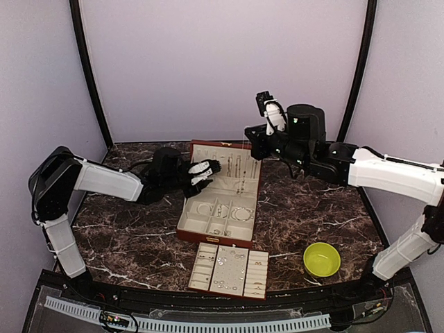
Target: Organize the mixed jewelry
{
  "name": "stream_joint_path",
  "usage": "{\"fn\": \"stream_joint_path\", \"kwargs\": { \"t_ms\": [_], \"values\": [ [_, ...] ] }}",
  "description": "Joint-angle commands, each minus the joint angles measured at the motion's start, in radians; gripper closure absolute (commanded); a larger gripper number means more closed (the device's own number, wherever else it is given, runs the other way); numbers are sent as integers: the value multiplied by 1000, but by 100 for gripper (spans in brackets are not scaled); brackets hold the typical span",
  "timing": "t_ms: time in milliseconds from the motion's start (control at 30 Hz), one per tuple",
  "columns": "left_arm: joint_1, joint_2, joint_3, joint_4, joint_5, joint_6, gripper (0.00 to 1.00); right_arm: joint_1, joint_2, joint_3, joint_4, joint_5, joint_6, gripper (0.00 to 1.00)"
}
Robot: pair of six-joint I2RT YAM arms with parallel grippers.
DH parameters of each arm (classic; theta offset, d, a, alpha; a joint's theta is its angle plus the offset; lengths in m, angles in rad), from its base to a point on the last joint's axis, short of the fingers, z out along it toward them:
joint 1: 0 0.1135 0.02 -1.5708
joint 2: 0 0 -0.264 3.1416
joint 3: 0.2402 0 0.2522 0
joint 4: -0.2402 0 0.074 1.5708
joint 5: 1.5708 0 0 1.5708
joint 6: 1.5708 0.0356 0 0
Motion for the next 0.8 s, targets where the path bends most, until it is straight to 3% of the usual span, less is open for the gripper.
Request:
{"fn": "stream_joint_path", "kwargs": {
  "t_ms": [0,300,767],
  "values": [
    [4,22,37,7,-1,31,63,-7,15,37,24,-5,-9,100],
    [4,57,66,-6,-20,79,65,-7,31,42,22,-9,-8,100],
    [-4,73,29,-42,-57,117,81,-8,43,68,15,-22,-15,100]
  ]
}}
